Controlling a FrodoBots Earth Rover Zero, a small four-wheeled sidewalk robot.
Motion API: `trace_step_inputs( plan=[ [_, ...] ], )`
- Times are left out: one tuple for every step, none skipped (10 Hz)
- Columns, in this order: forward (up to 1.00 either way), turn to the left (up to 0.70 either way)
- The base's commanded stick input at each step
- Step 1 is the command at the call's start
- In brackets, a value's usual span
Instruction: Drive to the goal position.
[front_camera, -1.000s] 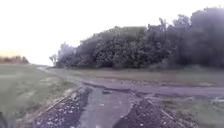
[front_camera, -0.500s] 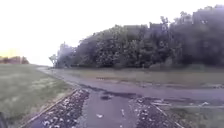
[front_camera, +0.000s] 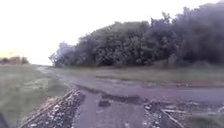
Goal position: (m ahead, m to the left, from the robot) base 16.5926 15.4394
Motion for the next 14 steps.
trace_step_inputs(
  plan=[
    [0.70,0.00],
    [0.70,0.00],
    [0.70,0.00],
    [0.70,0.00],
    [0.70,0.00],
    [0.70,0.00],
    [0.70,0.00],
    [0.70,0.00],
    [0.70,0.00],
    [0.70,0.00],
    [0.70,0.00],
    [0.70,0.00],
    [0.70,0.00],
    [0.70,0.00]
  ],
)
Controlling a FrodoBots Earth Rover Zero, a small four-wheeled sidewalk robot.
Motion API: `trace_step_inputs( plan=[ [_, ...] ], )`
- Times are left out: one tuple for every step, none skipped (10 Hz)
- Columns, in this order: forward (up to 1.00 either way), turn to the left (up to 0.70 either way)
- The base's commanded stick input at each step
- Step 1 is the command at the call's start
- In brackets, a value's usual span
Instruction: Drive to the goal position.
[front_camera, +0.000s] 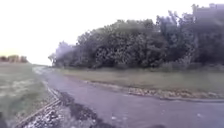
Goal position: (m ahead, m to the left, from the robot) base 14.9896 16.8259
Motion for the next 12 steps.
trace_step_inputs(
  plan=[
    [0.70,0.00],
    [0.70,0.00],
    [0.70,0.00],
    [0.70,0.03],
    [0.70,0.13],
    [0.70,0.15],
    [0.70,0.35],
    [0.70,0.35],
    [0.70,0.35],
    [0.70,0.35],
    [0.70,0.35],
    [0.70,0.35]
  ],
)
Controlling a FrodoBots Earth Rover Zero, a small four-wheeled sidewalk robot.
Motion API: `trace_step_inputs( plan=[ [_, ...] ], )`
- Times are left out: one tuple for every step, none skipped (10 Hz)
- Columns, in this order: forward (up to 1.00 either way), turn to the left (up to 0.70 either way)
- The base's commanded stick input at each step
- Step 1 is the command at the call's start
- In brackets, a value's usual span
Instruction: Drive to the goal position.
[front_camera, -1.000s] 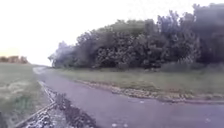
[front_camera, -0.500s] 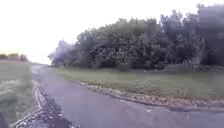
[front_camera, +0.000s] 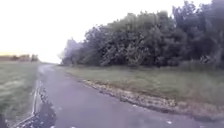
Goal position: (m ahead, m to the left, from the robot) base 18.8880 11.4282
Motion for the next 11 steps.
trace_step_inputs(
  plan=[
    [0.70,0.35],
    [0.70,0.35],
    [0.70,0.35],
    [0.70,0.35],
    [0.70,0.35],
    [0.70,0.35],
    [0.70,0.35],
    [0.70,0.00],
    [0.70,0.00],
    [0.70,0.00],
    [0.70,0.00]
  ],
)
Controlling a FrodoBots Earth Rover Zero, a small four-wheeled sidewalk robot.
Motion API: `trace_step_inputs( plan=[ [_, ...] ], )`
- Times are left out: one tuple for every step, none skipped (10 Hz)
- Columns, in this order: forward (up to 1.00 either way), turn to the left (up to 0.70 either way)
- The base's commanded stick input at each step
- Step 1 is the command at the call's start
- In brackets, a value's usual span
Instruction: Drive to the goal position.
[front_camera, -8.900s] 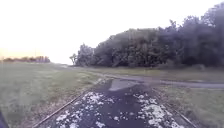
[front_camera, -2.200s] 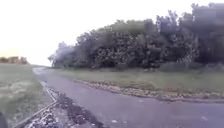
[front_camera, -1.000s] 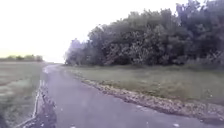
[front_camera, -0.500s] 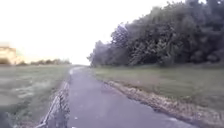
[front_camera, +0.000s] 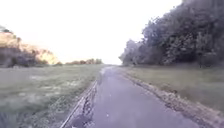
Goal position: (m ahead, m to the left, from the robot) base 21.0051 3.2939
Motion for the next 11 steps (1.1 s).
trace_step_inputs(
  plan=[
    [0.70,0.00],
    [0.70,0.00],
    [0.70,0.00],
    [0.70,0.00],
    [0.70,0.00],
    [0.67,0.00],
    [0.47,0.00],
    [0.06,0.00],
    [0.00,0.00],
    [0.00,0.00],
    [0.00,0.00]
  ],
)
